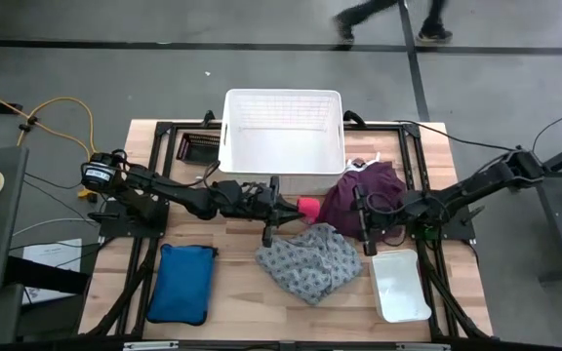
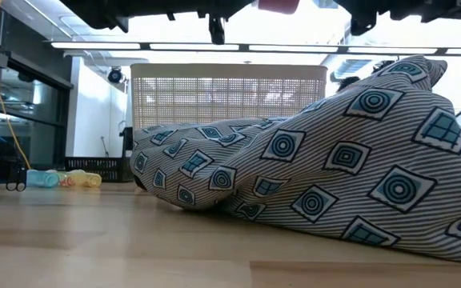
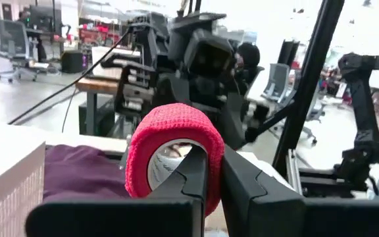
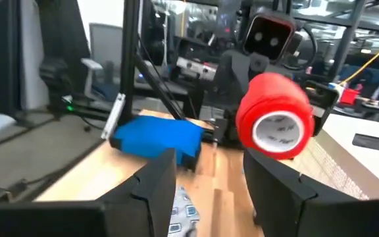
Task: Pick & place medical supplies in basket/bin
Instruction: Put the red bandage into the small white bin
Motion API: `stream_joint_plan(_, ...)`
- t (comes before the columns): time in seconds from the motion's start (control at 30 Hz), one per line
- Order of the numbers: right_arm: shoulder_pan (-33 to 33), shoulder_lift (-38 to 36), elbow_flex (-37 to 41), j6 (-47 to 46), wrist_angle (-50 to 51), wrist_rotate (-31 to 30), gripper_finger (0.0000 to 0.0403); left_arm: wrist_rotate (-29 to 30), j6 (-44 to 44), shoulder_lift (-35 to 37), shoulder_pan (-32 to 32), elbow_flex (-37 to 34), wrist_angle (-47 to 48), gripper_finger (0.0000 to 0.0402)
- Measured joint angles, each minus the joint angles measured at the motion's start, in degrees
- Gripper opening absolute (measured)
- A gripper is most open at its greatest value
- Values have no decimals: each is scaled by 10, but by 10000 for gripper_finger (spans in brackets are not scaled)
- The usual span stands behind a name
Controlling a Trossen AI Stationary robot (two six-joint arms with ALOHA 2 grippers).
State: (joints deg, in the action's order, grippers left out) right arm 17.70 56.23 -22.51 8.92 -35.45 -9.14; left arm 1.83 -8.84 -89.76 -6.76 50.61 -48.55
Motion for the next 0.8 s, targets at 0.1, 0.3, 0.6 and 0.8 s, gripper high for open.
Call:
stream_joint_plan(0.1,5,28,-17,18,-1,-26,167,0,0,0,0,0,-7,16)
stream_joint_plan(0.3,6,69,-24,51,-58,-55,167,0,0,0,0,0,-13,16)
stream_joint_plan(0.6,6,71,-24,62,-81,-74,167,0,3,0,0,0,-13,16)
stream_joint_plan(0.8,5,71,-24,64,-85,-75,167,0,3,0,0,0,-13,16)
